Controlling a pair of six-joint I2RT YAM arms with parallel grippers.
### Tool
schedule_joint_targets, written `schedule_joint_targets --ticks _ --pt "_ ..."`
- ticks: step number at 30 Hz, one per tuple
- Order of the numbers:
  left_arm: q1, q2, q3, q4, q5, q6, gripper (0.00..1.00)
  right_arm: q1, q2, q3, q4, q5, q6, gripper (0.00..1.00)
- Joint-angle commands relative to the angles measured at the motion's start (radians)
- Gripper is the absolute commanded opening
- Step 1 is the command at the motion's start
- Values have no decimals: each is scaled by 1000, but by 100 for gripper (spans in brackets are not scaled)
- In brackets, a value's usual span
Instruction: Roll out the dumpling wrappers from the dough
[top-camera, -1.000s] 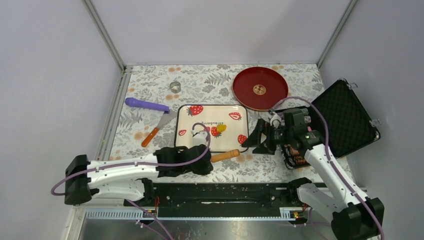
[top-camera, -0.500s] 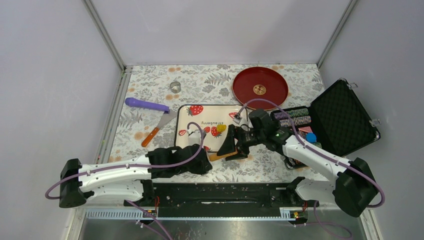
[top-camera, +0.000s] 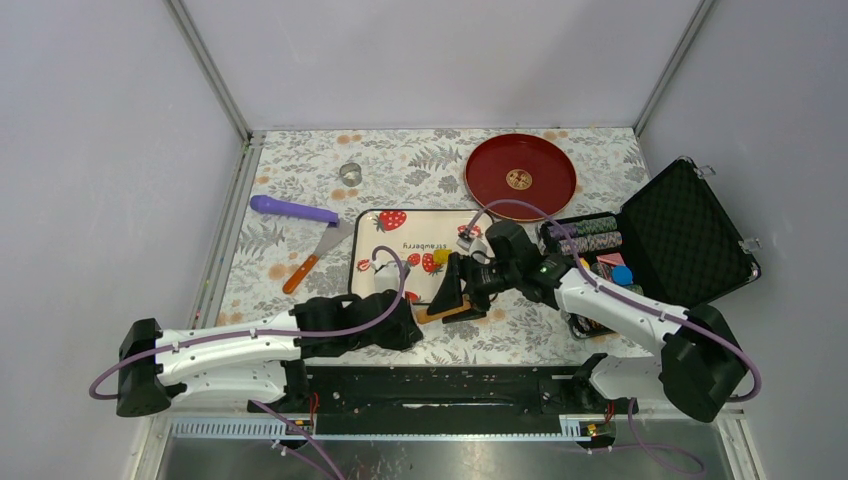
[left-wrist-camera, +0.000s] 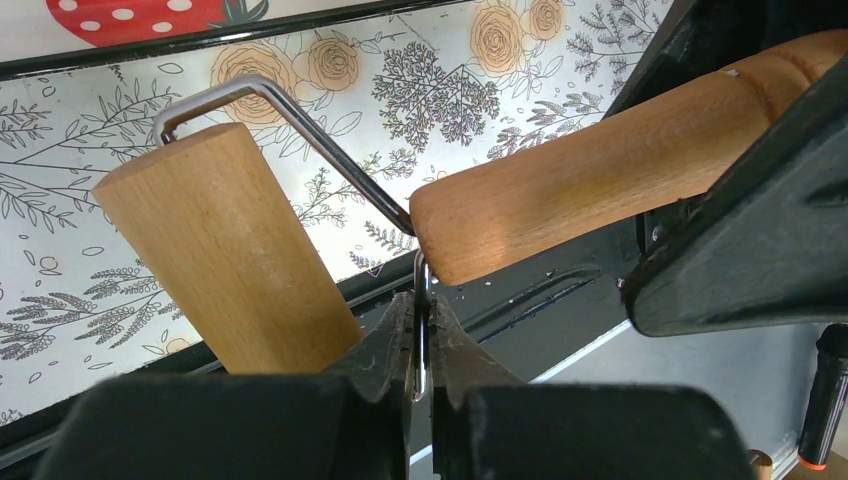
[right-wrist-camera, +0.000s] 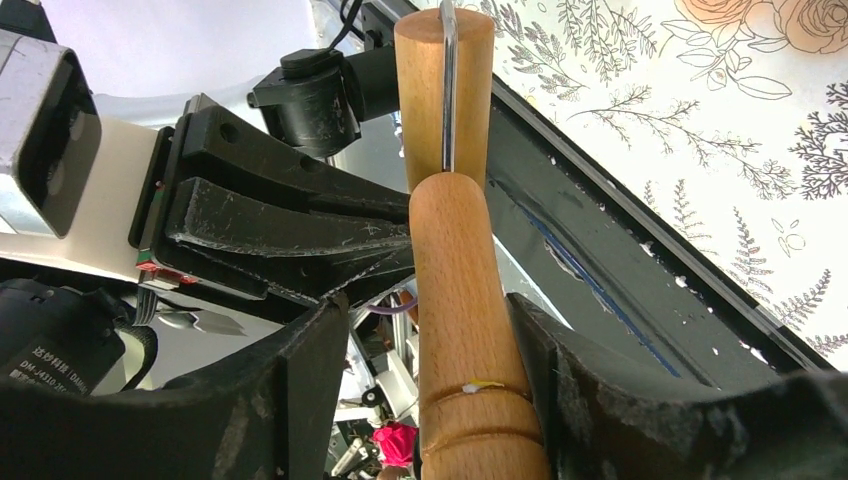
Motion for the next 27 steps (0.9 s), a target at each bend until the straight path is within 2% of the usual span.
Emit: schedule_joint_targets --ticks 1,8,11,14,17,18,19,20,21,24,27 --pt "3 -19 1 64 2 -36 0 28 11 60 -24 53 -19 64" --pt "2 -16 -5 76 17 -39 0 40 40 73 -36 66 -32 60" --pt "2 -16 -11 83 22 -41 0 46 51 76 -37 67 -35 54" --pt "2 -19 -12 86 22 -41 0 46 57 74 -38 68 -40 34" --pt "2 -19 -14 88 25 -40 0 46 57 77 -44 67 -49 9" --pt "2 -18 -15 89 27 -40 16 46 56 79 -50 68 -56 1" --pt "3 -17 -17 93 33 -42 61 47 54 82 -58 69 -67 0" --pt "3 -16 -16 99 35 -44 86 46 52 85 -70 81 -78 0" --pt "4 -15 -17 105 38 -47 97 46 50 88 -88 92 -92 0" --pt "44 -24 -27 184 102 -29 99 46 38 94 -161 157 -133 0" --pt "137 -52 -70 319 223 -16 99 44 12 93 -226 239 -168 0"
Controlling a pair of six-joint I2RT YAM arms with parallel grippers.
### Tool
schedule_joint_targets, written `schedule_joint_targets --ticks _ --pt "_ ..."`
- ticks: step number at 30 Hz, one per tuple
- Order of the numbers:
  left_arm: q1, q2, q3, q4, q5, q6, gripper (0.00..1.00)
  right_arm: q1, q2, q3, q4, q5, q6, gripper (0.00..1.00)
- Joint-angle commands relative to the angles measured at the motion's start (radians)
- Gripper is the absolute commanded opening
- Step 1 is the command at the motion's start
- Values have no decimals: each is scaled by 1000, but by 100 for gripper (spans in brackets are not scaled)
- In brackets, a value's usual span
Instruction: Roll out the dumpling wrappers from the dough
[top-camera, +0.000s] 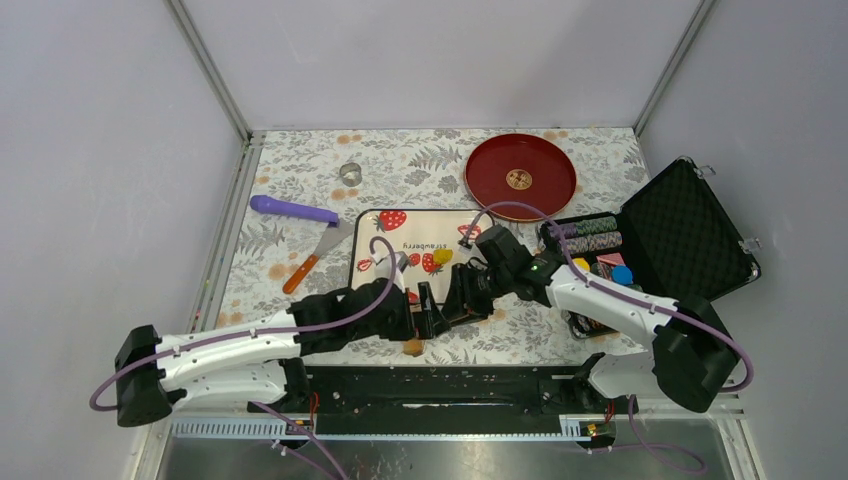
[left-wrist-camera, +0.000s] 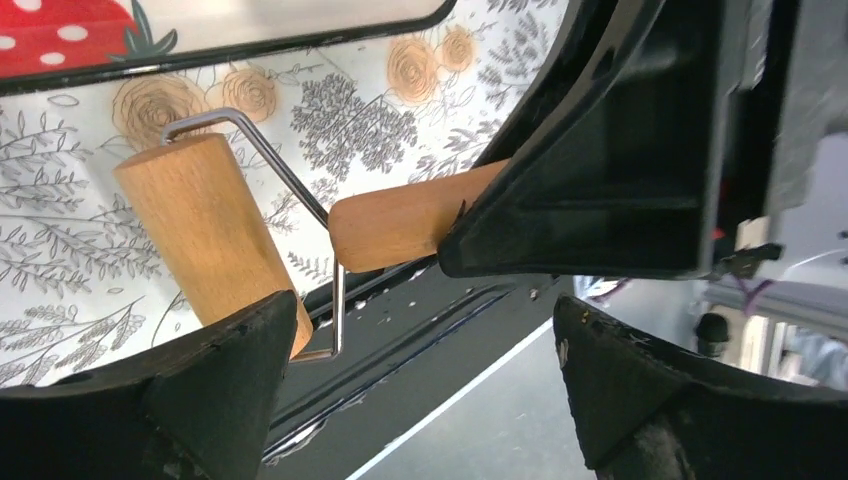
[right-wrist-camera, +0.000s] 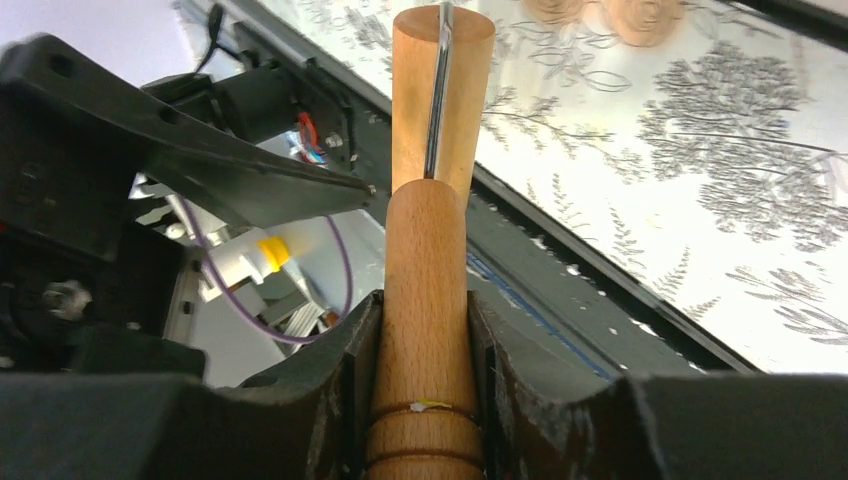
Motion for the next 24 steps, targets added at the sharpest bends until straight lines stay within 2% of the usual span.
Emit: schedule_joint_targets --ticks 1,4,8,11,13,16,18,20,24 --pt "126 -58 -59 225 182 13 99 0 -58 51 -95 115 -73 0" --pt "268 -112 -110 309 303 17 99 -28 -99 34 -126 153 -79 0" --pt "500 -163 -145 272 409 74 99 -101 -169 11 -153 143 -89 0" --pt "701 -149 -131 145 426 159 99 -181 -214 6 -192 110 -114 0" --pt "790 -113 -90 6 360 244 98 -225 -240 8 -220 83 -132 0" --pt "875 -17 -16 -122 248 362 97 -273 -267 22 -265 54 -160 0" --pt "910 67 21 -144 213 411 95 -288 -275 31 -280 36 -162 0" --pt "936 166 40 -141 216 441 88 -293 -278 39 -281 11 -152 0" --pt "978 316 23 -34 308 468 75 -293 -286 63 -285 -10 -142 0"
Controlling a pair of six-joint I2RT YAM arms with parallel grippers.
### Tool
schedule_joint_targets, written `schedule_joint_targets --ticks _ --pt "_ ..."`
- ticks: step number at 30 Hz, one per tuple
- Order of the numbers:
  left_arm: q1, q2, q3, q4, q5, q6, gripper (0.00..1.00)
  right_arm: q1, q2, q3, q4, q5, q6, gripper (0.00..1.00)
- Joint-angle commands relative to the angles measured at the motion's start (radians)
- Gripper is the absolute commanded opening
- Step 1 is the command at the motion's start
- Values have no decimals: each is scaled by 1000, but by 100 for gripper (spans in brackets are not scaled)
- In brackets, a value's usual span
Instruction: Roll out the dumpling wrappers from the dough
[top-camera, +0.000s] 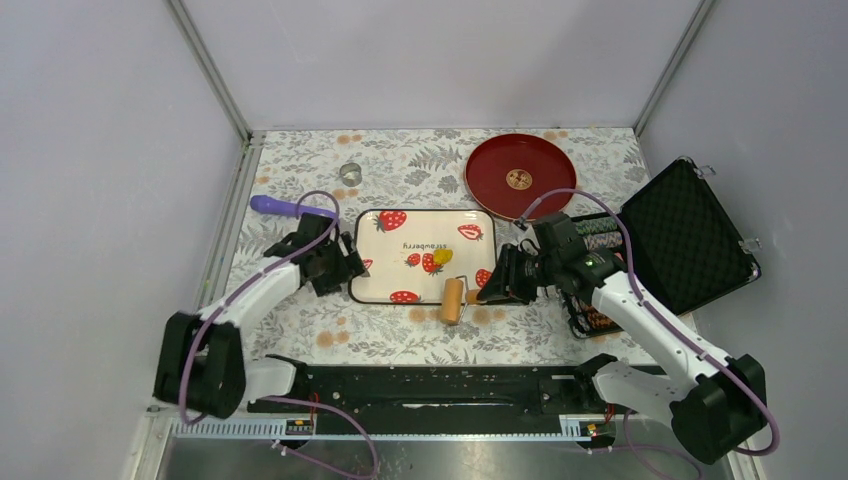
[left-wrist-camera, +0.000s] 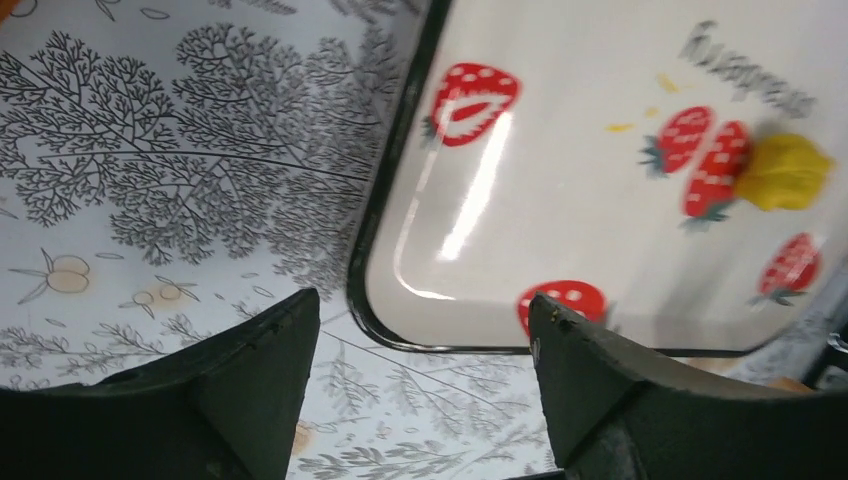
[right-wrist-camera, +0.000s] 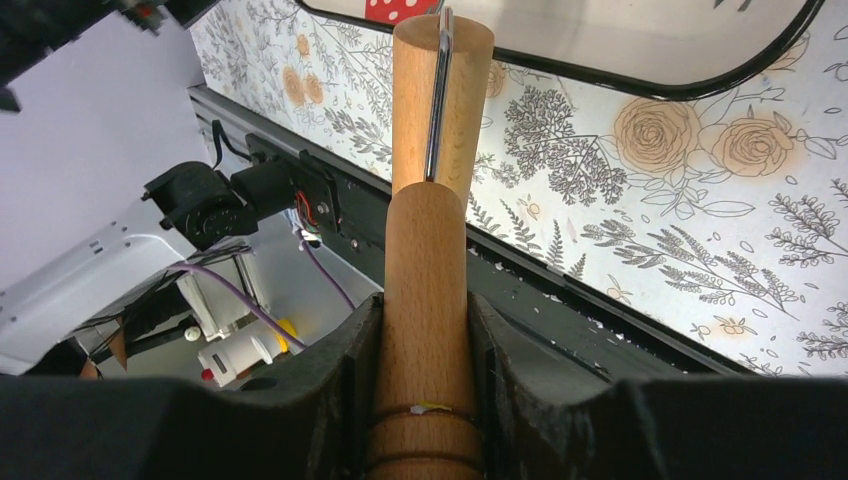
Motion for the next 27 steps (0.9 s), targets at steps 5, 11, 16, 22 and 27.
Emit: schedule_joint_targets --ticks 5,11,16,22,27 --pt "59 184 -18 148 83 81 61 -5 -37 86 -20 -97 -4 0" --pt "61 264 -17 175 97 92 42 -4 -31 98 -22 -115 -4 0" --pt "61 257 -40 155 104 93 14 -5 -31 106 -21 -120 -2 0" --pt "58 156 -110 121 143 87 0 -4 -34 144 -74 -94 -43 0" --pt "-18 18 -193 83 122 37 0 -4 -35 201 -147 -50 -114 0"
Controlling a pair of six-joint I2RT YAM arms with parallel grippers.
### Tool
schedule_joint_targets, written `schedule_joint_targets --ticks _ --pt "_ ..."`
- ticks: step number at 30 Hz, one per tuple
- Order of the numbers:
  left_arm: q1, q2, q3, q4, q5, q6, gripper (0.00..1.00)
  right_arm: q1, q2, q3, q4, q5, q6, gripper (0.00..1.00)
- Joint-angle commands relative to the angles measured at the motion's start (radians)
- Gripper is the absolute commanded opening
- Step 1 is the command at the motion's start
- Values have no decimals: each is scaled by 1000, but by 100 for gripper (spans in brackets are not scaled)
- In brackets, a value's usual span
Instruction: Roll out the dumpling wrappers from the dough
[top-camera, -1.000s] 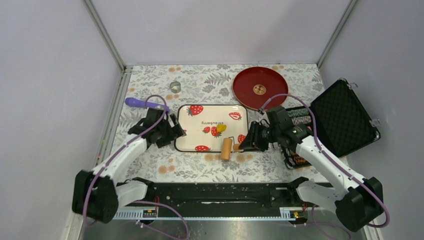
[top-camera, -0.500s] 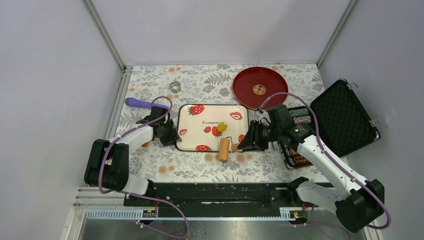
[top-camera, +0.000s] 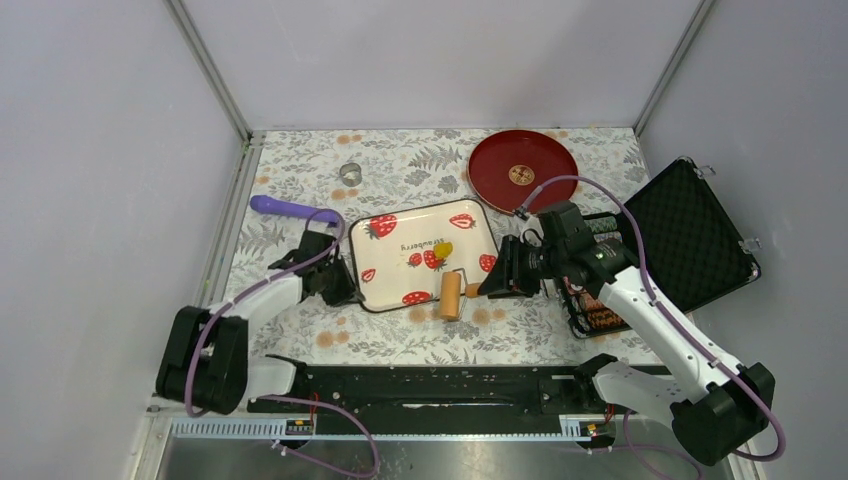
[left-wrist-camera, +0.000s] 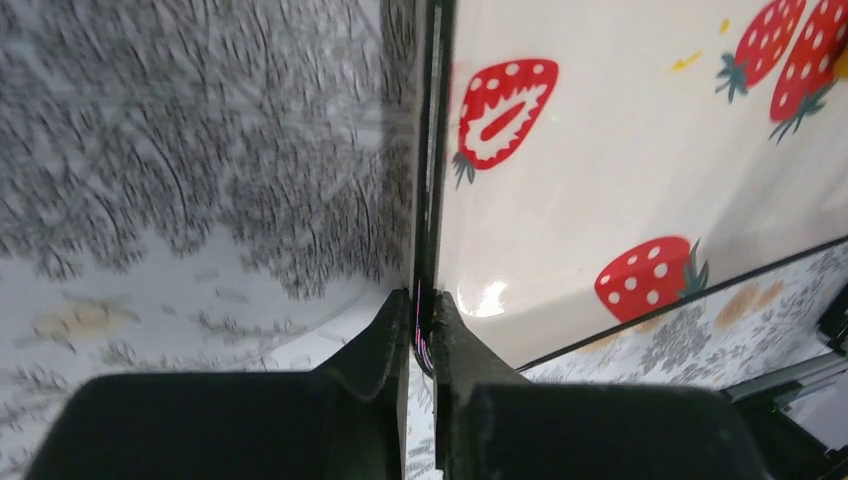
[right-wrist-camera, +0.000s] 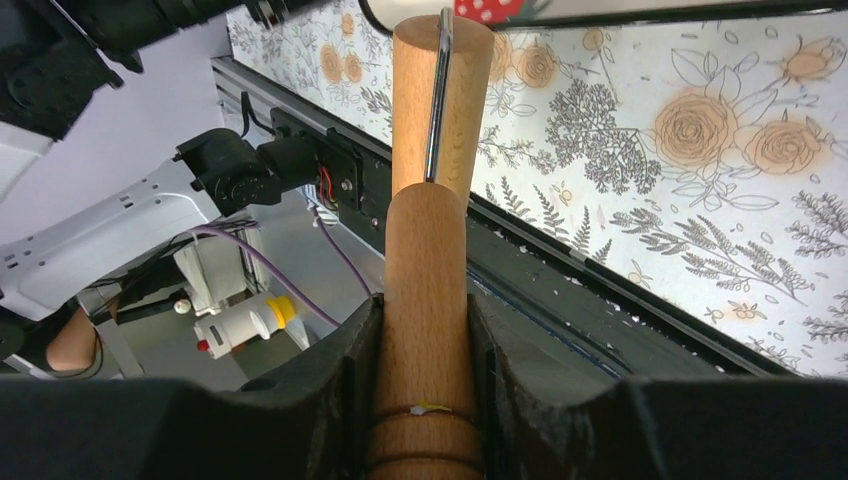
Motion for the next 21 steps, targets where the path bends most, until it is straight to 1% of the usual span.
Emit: schedule_joint_targets --ticks 1,4,10,17,21 --pt "-93 -114 -62 -88 -53 -65 0 -4 -27 90 -36 -7 -81 0" --pt "-178 -164 -85 -108 -73 -128 0 -4 -27 98 -29 -27 -93 0" --pt "-314 -279 -152 -106 -94 -253 0 -4 -7 134 -108 54 -134 0" --pt "-494 -371 -188 -107 -169 -442 0 -4 62 264 -270 208 -244 0" --pt "-551 -375 -194 -94 -226 -500 0 -4 141 360 -358 273 -300 0"
